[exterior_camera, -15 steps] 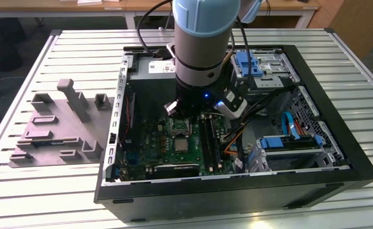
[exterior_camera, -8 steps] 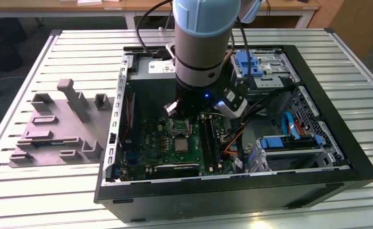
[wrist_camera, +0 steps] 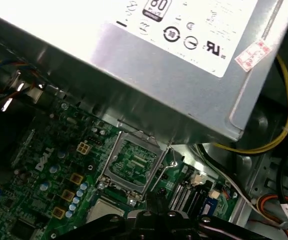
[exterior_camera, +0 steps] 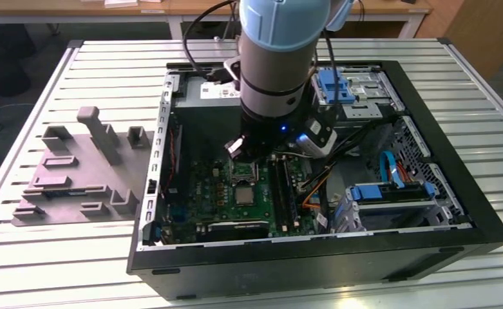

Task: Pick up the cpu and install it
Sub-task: 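Close the cpu cover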

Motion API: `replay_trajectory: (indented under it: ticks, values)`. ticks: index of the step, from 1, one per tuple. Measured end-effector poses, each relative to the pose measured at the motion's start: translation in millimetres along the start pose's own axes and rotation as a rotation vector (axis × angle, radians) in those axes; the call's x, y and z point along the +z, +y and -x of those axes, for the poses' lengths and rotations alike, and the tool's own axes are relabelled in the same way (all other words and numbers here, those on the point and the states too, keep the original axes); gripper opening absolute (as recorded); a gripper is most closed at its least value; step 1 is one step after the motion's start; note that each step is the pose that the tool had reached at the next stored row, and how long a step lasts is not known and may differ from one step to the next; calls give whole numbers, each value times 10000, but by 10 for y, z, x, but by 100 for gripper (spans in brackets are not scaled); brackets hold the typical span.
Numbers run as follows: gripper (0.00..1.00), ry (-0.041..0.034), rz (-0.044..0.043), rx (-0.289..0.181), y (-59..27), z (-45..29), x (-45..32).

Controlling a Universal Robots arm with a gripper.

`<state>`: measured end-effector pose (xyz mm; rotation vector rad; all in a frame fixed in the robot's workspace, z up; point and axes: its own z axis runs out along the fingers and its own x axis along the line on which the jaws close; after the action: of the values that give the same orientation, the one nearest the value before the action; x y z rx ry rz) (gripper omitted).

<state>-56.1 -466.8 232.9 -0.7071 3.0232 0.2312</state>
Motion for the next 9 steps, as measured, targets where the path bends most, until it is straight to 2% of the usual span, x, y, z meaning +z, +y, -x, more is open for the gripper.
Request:
replay_trajectory:
  ticks: [9]
  values:
    - [11, -6, 8, -23, 76, 119, 64]
